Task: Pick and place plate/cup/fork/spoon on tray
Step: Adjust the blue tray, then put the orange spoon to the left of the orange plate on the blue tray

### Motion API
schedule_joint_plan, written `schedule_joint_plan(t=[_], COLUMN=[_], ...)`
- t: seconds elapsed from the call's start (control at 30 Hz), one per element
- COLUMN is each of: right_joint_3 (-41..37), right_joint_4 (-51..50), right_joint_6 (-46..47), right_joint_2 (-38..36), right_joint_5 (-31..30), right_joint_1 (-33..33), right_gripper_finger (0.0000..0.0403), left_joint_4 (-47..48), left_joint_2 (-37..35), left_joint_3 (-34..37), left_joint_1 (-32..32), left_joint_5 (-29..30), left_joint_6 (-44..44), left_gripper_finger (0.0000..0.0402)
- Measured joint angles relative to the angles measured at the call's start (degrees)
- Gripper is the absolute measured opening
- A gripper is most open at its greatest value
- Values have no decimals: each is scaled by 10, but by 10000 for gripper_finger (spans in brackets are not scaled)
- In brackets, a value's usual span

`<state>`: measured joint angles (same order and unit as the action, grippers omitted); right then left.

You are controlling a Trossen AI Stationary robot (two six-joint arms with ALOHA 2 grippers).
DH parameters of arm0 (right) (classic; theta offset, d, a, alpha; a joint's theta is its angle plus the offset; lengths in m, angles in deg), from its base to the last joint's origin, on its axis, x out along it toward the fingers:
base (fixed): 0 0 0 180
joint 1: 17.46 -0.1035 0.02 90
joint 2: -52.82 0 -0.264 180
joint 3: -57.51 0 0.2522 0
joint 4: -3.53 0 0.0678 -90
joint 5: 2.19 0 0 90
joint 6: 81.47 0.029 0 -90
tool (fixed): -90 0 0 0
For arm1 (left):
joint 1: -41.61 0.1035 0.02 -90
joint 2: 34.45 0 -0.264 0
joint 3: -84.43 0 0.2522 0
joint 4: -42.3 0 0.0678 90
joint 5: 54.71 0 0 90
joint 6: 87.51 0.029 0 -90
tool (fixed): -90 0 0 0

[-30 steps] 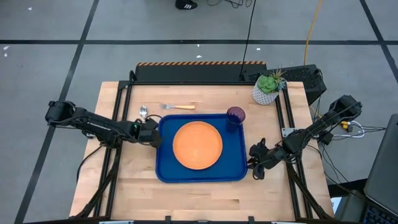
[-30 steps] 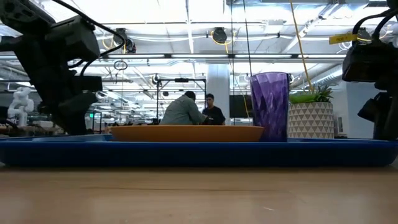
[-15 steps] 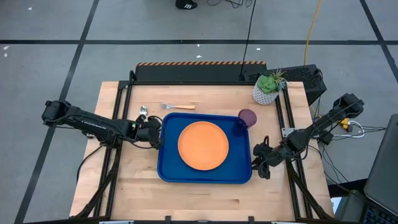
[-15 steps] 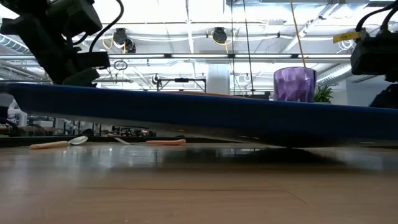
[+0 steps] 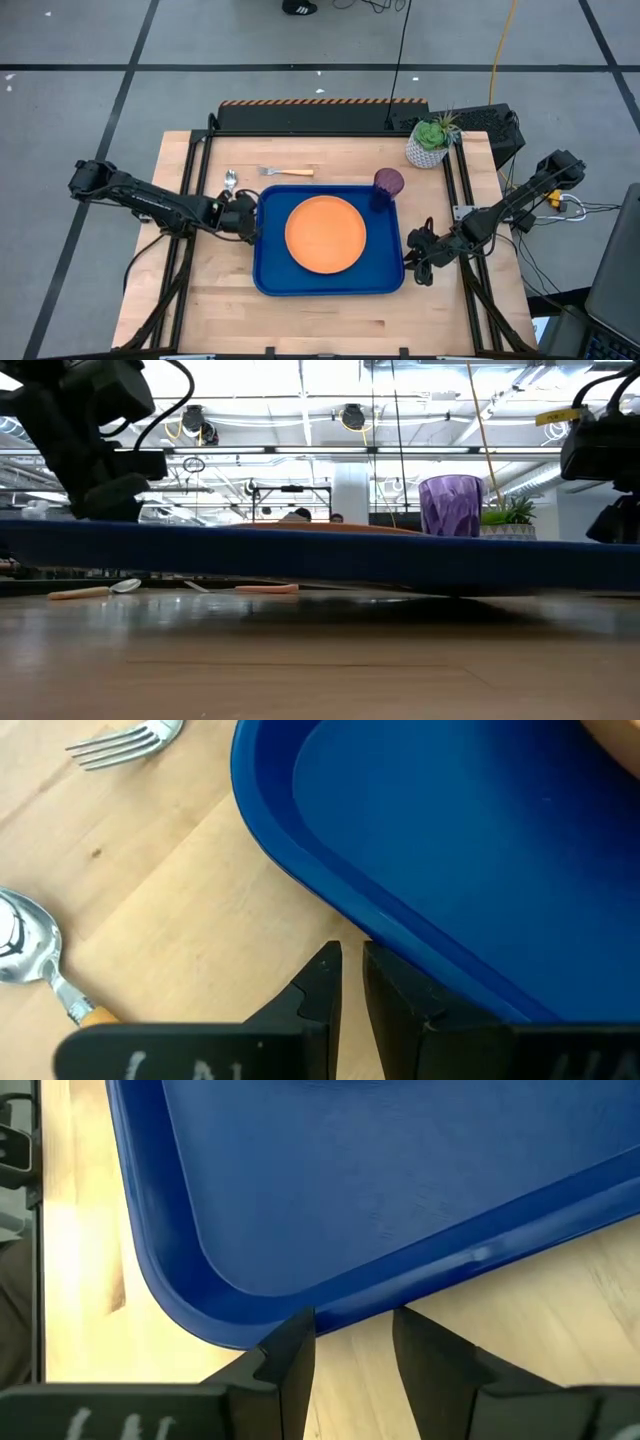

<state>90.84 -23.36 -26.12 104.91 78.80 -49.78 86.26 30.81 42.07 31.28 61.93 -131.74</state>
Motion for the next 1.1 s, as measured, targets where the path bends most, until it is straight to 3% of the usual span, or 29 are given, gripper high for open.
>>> schedule_joint_plan(t=[0.33,0.57,0.87,1.1], right_joint_3=[-53,-80,-81,-81], right_joint_4=[46,93,79,78], right_joint_6=[54,42,-18,-31], right_joint_2=[-1,-3,-23,-59], right_joint_5=[-10,-4,-2,0], right_joint_1=[0,0,0,0], right_gripper_finger=[130,130,130,130], left_joint_4=[-16,-21,-18,-19], left_joint_2=[69,102,70,-9], left_joint_3=[-1,-1,0,0], left_joint_1=[0,0,0,-16], left_joint_5=[-13,-13,34,44], left_joint_6=[-14,2,59,95], left_gripper_finger=[51,51,51,51])
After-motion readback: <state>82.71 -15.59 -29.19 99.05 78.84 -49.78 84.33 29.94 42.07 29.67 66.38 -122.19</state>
